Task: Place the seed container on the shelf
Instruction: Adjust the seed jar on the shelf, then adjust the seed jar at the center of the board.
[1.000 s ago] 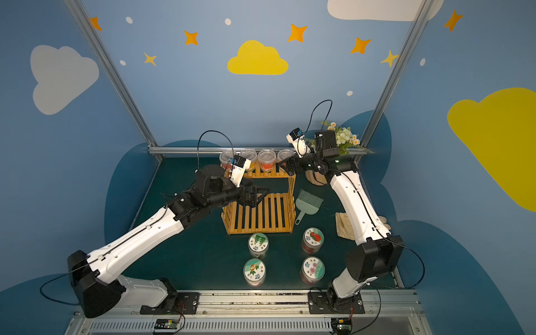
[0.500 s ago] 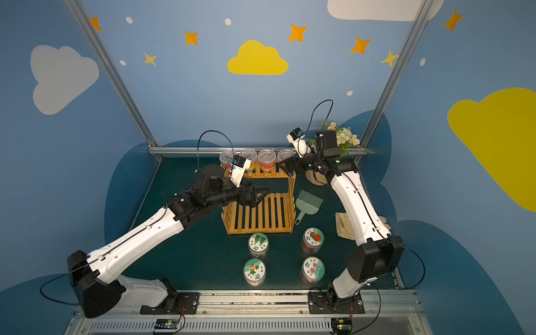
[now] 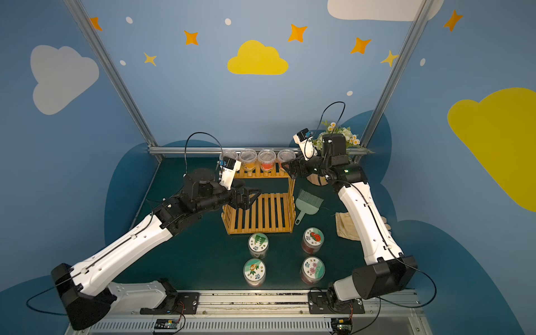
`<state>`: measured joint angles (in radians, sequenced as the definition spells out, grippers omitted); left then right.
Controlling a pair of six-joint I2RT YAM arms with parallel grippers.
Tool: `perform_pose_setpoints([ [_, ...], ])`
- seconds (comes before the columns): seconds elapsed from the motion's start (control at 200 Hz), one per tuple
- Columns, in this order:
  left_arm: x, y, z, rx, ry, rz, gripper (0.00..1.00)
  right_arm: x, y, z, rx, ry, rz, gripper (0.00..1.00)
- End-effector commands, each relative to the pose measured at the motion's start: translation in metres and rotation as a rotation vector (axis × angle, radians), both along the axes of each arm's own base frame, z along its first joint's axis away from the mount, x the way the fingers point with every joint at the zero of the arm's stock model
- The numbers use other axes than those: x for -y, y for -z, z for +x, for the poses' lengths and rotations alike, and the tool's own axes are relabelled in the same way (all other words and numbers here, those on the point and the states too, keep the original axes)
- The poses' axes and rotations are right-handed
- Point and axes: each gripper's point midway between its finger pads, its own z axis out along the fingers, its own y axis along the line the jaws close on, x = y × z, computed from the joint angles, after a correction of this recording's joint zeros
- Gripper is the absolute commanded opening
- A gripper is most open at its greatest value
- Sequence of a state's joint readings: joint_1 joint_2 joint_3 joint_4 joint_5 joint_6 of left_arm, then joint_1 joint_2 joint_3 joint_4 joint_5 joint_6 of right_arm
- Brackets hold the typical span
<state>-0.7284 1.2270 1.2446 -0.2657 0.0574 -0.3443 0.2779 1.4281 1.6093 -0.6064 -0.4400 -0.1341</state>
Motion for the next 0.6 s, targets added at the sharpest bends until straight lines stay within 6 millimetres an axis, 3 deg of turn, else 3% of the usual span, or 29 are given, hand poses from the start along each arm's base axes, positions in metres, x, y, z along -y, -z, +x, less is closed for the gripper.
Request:
perform_pose_setpoints([
  [0.0, -0.020, 0.003, -0.004, 0.003, -0.057, 0.032, 1.00, 0.006, -0.025, -0.009, 0.061, 0.036, 0.062, 0.94],
  [0.165, -0.040, 0.014, -0.017, -0.024, -0.086, 0.065, 1.00, 0.011, -0.022, -0.031, 0.054, 0.039, 0.082, 0.94],
  [0.32, -0.057, 0.037, -0.030, -0.065, -0.109, 0.101, 1.00, 0.018, -0.015, -0.055, 0.044, 0.050, 0.103, 0.94],
  [0.466, -0.059, 0.057, -0.043, -0.112, -0.079, 0.107, 1.00, 0.024, 0.001, -0.079, -0.026, 0.079, 0.150, 0.93],
  [0.596, -0.059, 0.070, -0.052, -0.150, -0.054, 0.102, 1.00, 0.013, 0.021, -0.108, -0.118, 0.016, 0.219, 0.91],
])
